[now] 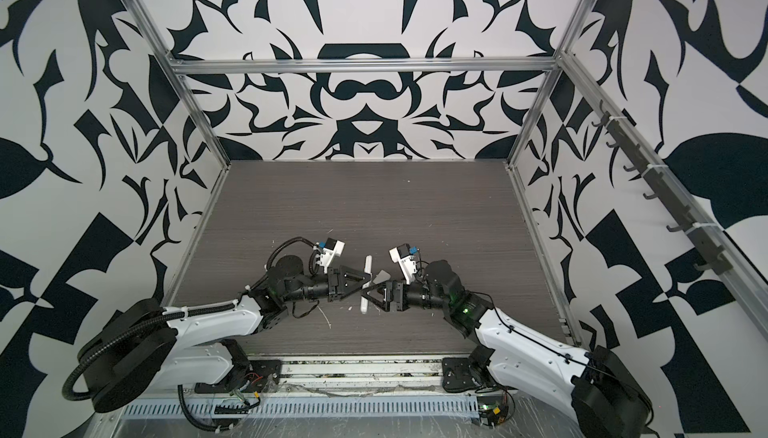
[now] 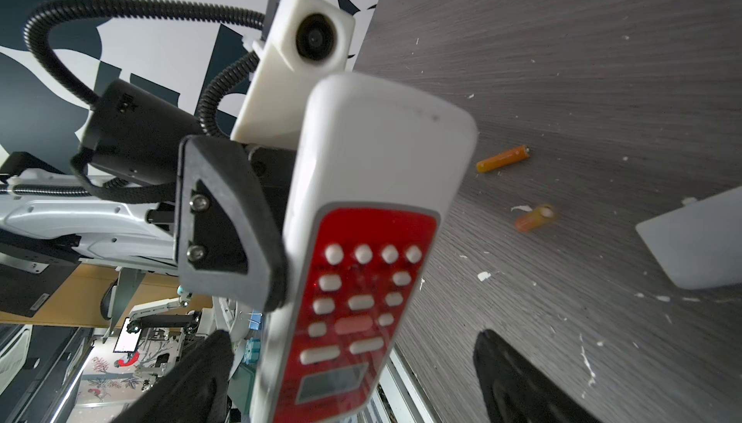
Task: Load the batteries into the remote control
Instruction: 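Lift and tilt the white remote upward with the left gripper while the right draws back, then lower the held remote back toward the table with the left gripper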
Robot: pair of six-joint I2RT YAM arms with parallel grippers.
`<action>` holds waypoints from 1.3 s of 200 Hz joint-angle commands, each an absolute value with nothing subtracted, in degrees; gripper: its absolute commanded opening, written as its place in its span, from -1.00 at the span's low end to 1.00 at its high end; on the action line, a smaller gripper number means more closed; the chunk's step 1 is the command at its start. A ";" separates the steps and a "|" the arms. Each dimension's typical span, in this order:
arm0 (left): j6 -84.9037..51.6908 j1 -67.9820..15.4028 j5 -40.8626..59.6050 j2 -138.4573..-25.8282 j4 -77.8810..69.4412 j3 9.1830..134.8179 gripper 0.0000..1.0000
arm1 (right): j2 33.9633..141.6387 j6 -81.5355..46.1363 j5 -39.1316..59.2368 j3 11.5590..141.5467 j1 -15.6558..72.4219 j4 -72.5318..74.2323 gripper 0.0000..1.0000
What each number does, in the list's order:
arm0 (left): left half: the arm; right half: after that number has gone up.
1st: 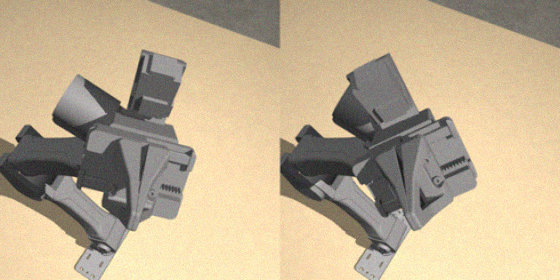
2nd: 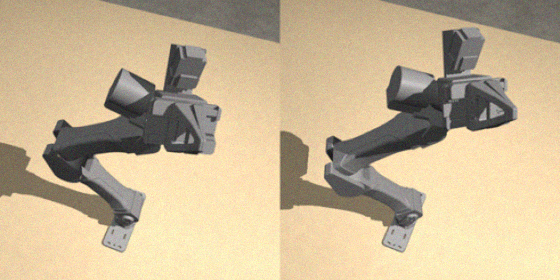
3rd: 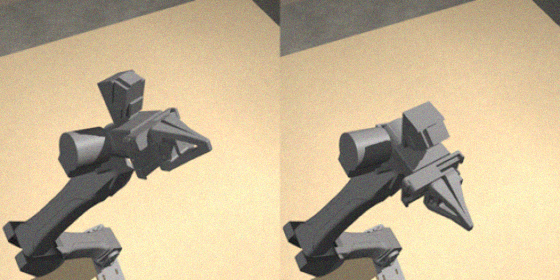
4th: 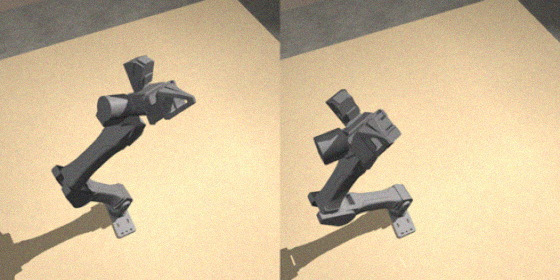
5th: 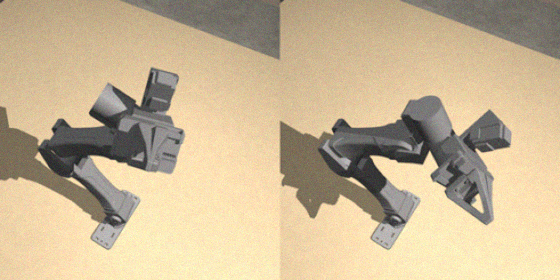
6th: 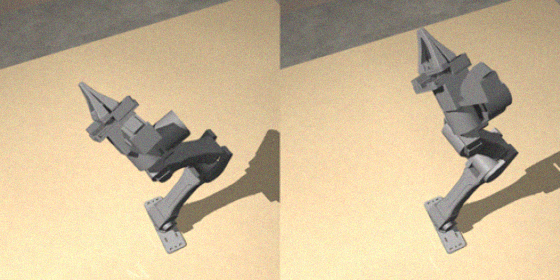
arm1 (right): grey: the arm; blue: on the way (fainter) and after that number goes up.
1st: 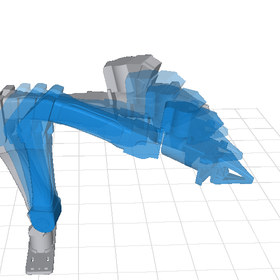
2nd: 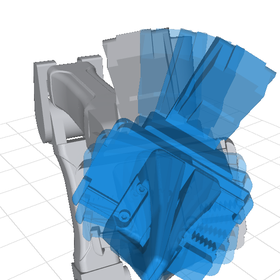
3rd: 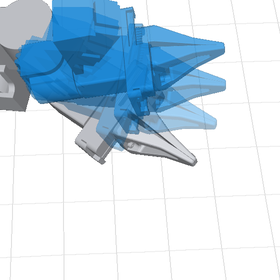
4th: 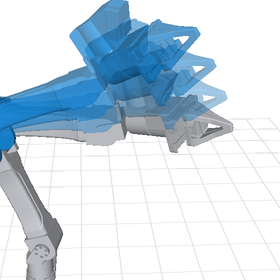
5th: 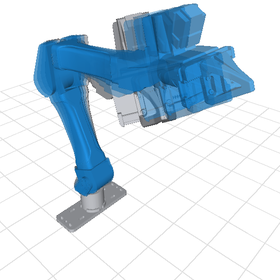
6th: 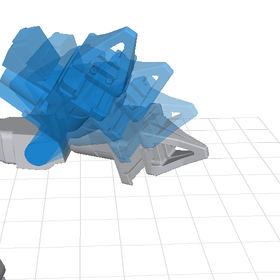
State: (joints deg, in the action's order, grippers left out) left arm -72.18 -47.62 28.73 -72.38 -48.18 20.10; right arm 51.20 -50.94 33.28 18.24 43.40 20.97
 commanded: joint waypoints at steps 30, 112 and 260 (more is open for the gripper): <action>-68.95 -47.46 25.98 -68.96 -39.55 20.28 -0.17 | 44.61 -42.49 27.50 22.46 43.77 5.63 0.92; -38.22 -55.00 7.91 -67.83 18.85 38.66 -0.11 | 40.98 -24.40 16.54 37.85 40.31 -22.74 0.94; -21.98 -72.34 -14.38 -95.66 39.82 56.05 0.02 | 44.46 -12.31 20.11 45.18 22.71 -30.19 0.80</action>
